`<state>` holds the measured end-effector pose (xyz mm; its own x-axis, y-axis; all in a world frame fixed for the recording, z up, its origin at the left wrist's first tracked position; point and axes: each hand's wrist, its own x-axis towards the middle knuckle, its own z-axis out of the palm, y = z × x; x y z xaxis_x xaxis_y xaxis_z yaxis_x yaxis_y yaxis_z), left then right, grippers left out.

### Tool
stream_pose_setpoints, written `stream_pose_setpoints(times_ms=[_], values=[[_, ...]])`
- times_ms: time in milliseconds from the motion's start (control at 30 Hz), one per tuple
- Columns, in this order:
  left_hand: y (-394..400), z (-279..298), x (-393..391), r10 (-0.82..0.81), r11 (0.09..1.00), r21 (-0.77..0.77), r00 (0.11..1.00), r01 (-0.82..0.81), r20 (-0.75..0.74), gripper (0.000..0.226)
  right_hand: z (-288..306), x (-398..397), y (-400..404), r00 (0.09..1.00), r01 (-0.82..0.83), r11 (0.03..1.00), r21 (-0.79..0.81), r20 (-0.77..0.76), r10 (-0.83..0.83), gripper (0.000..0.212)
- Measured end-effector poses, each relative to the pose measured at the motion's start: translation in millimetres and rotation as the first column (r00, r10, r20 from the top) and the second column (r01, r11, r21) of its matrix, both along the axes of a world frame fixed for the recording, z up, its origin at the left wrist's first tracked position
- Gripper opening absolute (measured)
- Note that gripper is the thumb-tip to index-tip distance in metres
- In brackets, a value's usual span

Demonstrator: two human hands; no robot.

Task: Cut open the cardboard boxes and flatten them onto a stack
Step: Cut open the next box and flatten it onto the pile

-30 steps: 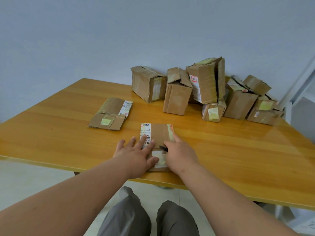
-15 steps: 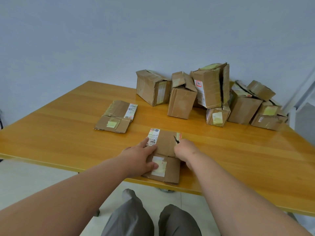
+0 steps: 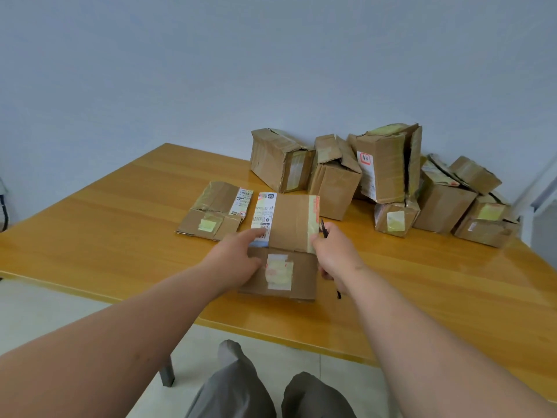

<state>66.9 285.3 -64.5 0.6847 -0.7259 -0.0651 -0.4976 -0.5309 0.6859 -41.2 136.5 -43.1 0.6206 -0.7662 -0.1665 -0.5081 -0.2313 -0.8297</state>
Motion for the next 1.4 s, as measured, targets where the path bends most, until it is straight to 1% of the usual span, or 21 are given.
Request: stream_pose_setpoints(times_ms=[33, 100, 167, 267, 433, 533, 600, 700, 767, 833, 933, 1000, 1067, 1100, 1200, 1233, 1300, 1400], values=[[2.7, 2.3, 6.4, 0.018, 1.0, -0.025, 1.0, -0.018, 0.0, 0.062, 0.2, 5.8, 0.9, 1.0, -0.008, 1.0, 0.016, 0.025, 0.008, 0.029], [7.4, 6.0, 21.5, 0.055, 0.997, -0.061, 0.998, -0.053, 0.018, 0.06, 0.0, 18.4, 3.5, 0.997, -0.052, 0.998, 0.03, 0.065, 0.049, 0.049], [10.7, 8.7, 38.7, 0.091, 0.994, -0.071, 0.994, -0.087, 0.053, 0.059, 0.2, 33.1, 9.4, 0.99, -0.108, 0.994, -0.031, 0.086, 0.11, 0.062], [12.7, 14.0, 66.6, 0.136, 0.99, -0.051, 0.98, -0.13, 0.142, 0.057, 0.9, 60.4, 17.5, 0.982, -0.151, 0.972, -0.178, 0.083, 0.168, 0.064], [8.1, 17.5, 114.8, 0.194, 0.979, 0.019, 0.949, -0.205, 0.249, 0.051, -1.0, 114.6, 19.1, 0.968, -0.25, 0.909, -0.333, -0.078, 0.238, 0.05], [0.6, 14.2, 141.0, 0.199, 0.968, 0.093, 0.941, -0.232, 0.273, 0.048, -5.0, 146.8, 14.9, 0.949, -0.313, 0.864, -0.394, -0.158, 0.272, 0.054], [-4.2, 7.2, 155.1, 0.17, 0.958, 0.174, 0.938, -0.23, 0.302, 0.045, -12.5, 163.8, 10.9, 0.93, -0.358, 0.833, -0.422, -0.244, 0.276, 0.052], [-9.6, -7.1, 165.6, 0.066, 0.905, 0.364, 0.916, -0.222, 0.396, 0.04, -30.0, 174.1, 6.0, 0.865, -0.455, 0.763, -0.459, -0.431, 0.256, 0.051], [-12.5, -21.4, 167.3, -0.008, 0.893, 0.416, 0.916, -0.174, 0.401, 0.049, -41.1, 174.6, 3.1, 0.834, -0.496, 0.739, -0.455, -0.485, 0.261, 0.054], [-14.2, -34.8, 166.5, -0.05, 0.909, 0.404, 0.938, -0.099, 0.342, 0.06, -48.3, 174.0, 0.1, 0.837, -0.502, 0.732, -0.461, -0.472, 0.277, 0.057], [-13.7, -46.7, 164.5, -0.049, 0.92, 0.385, 0.951, -0.076, 0.304, 0.068, -49.5, 174.7, -3.7, 0.823, -0.529, 0.71, -0.464, -0.486, 0.295, 0.064], [-14.7, -46.6, 163.8, -0.093, 0.902, 0.428, 0.943, -0.056, 0.319, 0.072, -47.0, 174.8, -4.7, 0.8, -0.56, 0.681, -0.473, -0.522, 0.295, 0.066], [-14.9, -40.4, 164.5, -0.149, 0.876, 0.482, 0.947, -0.007, 0.285, 0.08, -42.5, 176.3, -5.7, 0.778, -0.59, 0.647, -0.483, -0.555, 0.295, 0.065], [-13.3, -36.4, 166.8, -0.176, 0.861, 0.508, 0.956, 0.033, 0.236, 0.091, -40.9, 177.1, -5.9, 0.766, -0.604, 0.637, -0.479, -0.568, 0.3, 0.064], [-4.7, -23.5, 176.0, -0.269, 0.785, 0.592, 0.961, 0.181, 0.062, 0.151, -41.5, 176.6, -8.9, 0.736, -0.644, 0.618, -0.451, -0.584, 0.341, 0.063], [-3.3, -20.6, 178.3, -0.299, 0.759, 0.616, 0.953, 0.211, 0.041, 0.16, -42.6, 176.0, -10.7, 0.729, -0.653, 0.618, -0.438, -0.585, 0.356, 0.064], [-4.5, -20.0, 180.8, -0.331, 0.732, 0.641, 0.943, 0.23, 0.039, 0.156, -44.7, 175.4, -15.8, 0.716, -0.666, 0.625, -0.408, -0.586, 0.38, 0.068], [-13.5, -23.6, 182.7, -0.316, 0.747, 0.637, 0.944, 0.188, 0.092, 0.142, -42.6, 179.8, -22.7, 0.703, -0.674, 0.621, -0.399, -0.604, 0.375, 0.073]])
